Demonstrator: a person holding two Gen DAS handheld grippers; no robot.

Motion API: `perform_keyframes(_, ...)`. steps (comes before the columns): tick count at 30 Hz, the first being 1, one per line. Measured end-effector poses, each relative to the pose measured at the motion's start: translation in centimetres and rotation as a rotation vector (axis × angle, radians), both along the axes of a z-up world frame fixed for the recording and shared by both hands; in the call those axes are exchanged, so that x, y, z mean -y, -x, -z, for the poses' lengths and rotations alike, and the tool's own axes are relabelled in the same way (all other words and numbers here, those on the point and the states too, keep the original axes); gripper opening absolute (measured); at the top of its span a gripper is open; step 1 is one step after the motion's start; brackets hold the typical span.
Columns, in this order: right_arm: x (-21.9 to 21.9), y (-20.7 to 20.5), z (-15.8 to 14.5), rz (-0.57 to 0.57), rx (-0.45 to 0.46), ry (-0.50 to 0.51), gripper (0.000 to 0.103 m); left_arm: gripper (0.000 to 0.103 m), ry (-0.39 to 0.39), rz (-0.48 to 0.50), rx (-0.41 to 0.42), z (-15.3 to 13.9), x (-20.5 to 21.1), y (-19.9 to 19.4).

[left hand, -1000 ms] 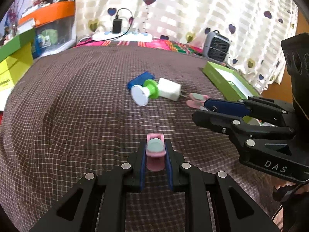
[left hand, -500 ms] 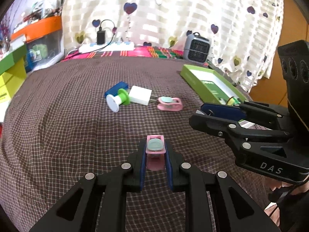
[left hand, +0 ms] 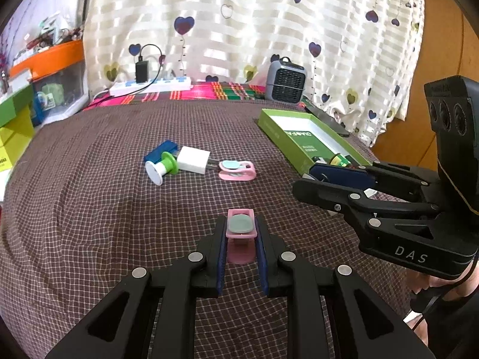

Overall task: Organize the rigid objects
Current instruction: 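Grasp the black round item with the right tool while the left tool holds the pink clip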

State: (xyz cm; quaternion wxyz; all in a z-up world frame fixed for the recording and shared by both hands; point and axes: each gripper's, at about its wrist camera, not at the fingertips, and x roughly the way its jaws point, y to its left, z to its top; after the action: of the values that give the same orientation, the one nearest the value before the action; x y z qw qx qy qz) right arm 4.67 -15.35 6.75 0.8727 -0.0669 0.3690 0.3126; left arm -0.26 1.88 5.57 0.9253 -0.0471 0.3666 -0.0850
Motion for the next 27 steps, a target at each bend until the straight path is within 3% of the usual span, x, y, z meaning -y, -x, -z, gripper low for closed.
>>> perform_keyframes(27,5.2,0.3,-0.8,0.113,0.020,-0.034,0.030,0.017,-0.003,0.110,0.032,-1.3,4.9,-1.1)
